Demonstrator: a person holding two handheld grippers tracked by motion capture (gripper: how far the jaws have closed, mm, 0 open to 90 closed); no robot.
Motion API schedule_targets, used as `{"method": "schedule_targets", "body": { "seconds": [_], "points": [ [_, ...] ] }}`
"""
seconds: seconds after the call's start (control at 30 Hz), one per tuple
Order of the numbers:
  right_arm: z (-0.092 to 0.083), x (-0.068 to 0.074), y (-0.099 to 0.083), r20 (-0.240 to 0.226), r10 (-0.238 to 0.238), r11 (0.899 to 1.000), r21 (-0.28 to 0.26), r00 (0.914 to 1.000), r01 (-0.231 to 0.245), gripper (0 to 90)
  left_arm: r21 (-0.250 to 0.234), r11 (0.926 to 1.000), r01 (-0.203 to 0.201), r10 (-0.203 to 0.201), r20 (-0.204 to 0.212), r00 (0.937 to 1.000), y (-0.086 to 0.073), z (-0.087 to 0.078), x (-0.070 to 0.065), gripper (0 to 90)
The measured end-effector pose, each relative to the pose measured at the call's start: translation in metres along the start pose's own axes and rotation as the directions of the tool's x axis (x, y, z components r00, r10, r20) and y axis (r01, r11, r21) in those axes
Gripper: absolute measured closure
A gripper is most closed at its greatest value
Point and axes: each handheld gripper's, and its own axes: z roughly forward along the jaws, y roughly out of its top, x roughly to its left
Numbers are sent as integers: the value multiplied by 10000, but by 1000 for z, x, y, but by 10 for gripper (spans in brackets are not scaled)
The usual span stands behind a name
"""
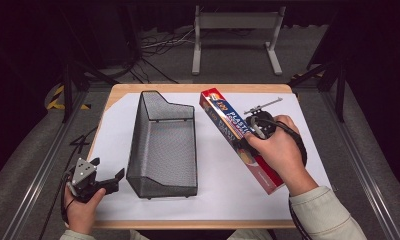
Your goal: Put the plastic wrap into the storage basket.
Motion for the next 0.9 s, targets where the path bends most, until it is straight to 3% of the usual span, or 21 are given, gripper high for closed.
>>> {"method": "schedule_targets", "body": {
  "seconds": [0.3, 0.9],
  "points": [
    [3, 24, 9, -101, -89, 9997, -243, 9999, 86, 396, -2, 10000, 5, -5, 20, 10000, 0, 0, 0, 61],
    [14, 72, 29, -559, -613, 9981, -61, 9966, 610, 395, -58, 10000, 2, -2, 53, 10000, 1, 0, -1, 61]
  ]
}}
